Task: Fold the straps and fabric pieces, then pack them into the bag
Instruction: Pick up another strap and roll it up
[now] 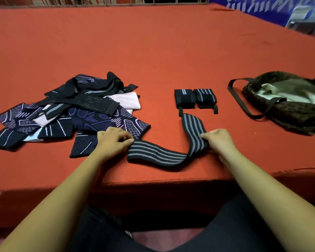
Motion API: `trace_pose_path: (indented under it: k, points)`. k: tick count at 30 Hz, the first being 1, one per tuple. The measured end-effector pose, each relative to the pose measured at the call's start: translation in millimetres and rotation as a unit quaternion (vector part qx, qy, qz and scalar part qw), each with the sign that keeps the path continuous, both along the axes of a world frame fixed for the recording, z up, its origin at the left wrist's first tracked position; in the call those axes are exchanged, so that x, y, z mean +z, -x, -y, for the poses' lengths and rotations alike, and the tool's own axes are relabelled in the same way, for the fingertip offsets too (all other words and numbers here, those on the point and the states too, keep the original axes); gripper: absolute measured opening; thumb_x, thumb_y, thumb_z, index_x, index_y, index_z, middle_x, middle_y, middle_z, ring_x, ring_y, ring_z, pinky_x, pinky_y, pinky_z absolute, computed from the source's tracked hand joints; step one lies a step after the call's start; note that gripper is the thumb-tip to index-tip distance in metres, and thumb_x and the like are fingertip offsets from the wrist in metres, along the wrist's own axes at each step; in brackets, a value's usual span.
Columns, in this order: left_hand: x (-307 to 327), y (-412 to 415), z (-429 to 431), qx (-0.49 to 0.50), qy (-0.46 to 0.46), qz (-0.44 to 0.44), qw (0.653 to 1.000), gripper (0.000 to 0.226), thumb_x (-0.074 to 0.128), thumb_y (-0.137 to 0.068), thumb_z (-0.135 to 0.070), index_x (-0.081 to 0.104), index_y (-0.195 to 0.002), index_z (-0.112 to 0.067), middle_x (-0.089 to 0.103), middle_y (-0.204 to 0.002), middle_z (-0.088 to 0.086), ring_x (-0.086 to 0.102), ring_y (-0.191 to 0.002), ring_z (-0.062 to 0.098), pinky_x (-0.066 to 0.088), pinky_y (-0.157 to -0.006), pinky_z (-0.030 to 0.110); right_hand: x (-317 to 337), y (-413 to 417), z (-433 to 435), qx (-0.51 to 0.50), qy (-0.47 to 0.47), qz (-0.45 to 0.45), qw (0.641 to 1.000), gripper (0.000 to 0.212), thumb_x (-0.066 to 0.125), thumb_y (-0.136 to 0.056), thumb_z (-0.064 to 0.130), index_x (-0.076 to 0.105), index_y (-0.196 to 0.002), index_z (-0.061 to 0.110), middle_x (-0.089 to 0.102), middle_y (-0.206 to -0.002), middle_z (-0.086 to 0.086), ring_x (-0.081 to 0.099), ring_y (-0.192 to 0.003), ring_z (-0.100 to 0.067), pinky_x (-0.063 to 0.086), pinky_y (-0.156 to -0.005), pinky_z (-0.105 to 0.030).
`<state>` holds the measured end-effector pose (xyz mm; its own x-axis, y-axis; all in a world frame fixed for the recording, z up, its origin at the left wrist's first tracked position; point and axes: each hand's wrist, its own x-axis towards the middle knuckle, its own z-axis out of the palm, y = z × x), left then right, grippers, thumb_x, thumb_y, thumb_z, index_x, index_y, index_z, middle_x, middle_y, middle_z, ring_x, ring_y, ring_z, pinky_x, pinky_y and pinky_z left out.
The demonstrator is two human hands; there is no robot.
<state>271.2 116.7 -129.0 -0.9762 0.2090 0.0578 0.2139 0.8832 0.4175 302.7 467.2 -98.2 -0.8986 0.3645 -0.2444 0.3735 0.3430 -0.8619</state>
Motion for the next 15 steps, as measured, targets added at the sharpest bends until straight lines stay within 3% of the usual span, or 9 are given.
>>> trace_pose_path:
  k: [2,4,6,8,10,12,15]
  points:
    - [-0.1,-1.5,1.7,-0.005,-0.019,0.006,1.0,0.022,0.038,-0.072,-0.075,0.057,-0.075,-0.064,0.056,-0.087,-0.022,0.043,-0.108,0.011,0.029,-0.098,0.047,15.0,1.1,18.2,0.0,-0.238,-0.081,0.968,0.053,0.069,-0.081,0.017,0.047,-0.126,0.0,0.05,-0.116,-0.018,0.051,-0.103,-0.032,0.042,-0.098,-0.041]
    - [2.7,-3.7,-0.4,0.0,-0.001,-0.001,1.0,0.012,0.048,-0.081,-0.068,0.058,-0.077,-0.061,0.055,-0.087,-0.022,0.042,-0.109,0.011,0.025,-0.093,0.04,31.4,-5.0,53.2,0.101,-0.344,-0.243,0.901,0.07,0.073,-0.078,0.02,0.041,-0.138,0.005,0.042,-0.134,-0.015,0.042,-0.123,-0.032,0.033,-0.11,-0.038]
    - [6.2,-7.7,-5.9,0.015,0.014,-0.015,1.0,0.007,0.058,-0.09,-0.057,0.061,-0.083,-0.054,0.055,-0.089,-0.02,0.04,-0.11,0.009,0.018,-0.085,0.034,38.5,-8.6,96.3,0.266,-0.304,-0.211,0.89,0.068,0.078,-0.077,0.038,0.05,-0.132,0.009,0.05,-0.129,-0.01,0.049,-0.119,-0.028,0.04,-0.104,-0.036]
    - [4.8,-7.2,-7.1,0.024,0.006,-0.023,0.999,0.006,0.062,-0.091,-0.05,0.062,-0.085,-0.052,0.057,-0.09,-0.021,0.04,-0.111,0.008,0.019,-0.086,0.034,27.3,-5.1,131.2,0.364,-0.26,-0.063,0.892,0.061,0.078,-0.072,0.058,0.059,-0.106,0.011,0.06,-0.111,-0.01,0.056,-0.101,-0.027,0.045,-0.082,-0.033]
    - [1.5,-5.0,-1.1,0.012,-0.029,-0.002,1.0,0.009,0.056,-0.089,-0.054,0.06,-0.083,-0.06,0.058,-0.09,-0.022,0.044,-0.111,0.011,0.027,-0.098,0.042,10.6,1.6,149.7,0.364,-0.277,-0.005,0.889,0.054,0.075,-0.071,0.064,0.055,-0.083,0.015,0.063,-0.1,-0.012,0.055,-0.09,-0.028,0.04,-0.072,-0.033]
    - [-4.6,-1.0,7.5,-0.014,-0.062,0.009,0.998,0.016,0.046,-0.082,-0.058,0.055,-0.085,-0.071,0.059,-0.092,-0.025,0.05,-0.109,0.015,0.035,-0.101,0.053,1.0,5.4,152.5,0.319,-0.252,-0.004,0.914,0.044,0.073,-0.077,0.055,0.051,-0.074,0.018,0.064,-0.093,-0.008,0.058,-0.092,-0.029,0.042,-0.076,-0.036]
    - [-5.1,1.1,7.6,-0.001,-0.053,-0.014,0.999,0.02,0.053,-0.085,-0.044,0.057,-0.081,-0.063,0.059,-0.09,-0.029,0.048,-0.108,0.013,0.033,-0.101,0.054,-0.9,1.1,144.6,0.327,-0.187,-0.039,0.926,0.041,0.07,-0.086,0.037,0.042,-0.061,0.019,0.051,-0.067,0.003,0.055,-0.079,-0.026,0.037,-0.066,-0.032]
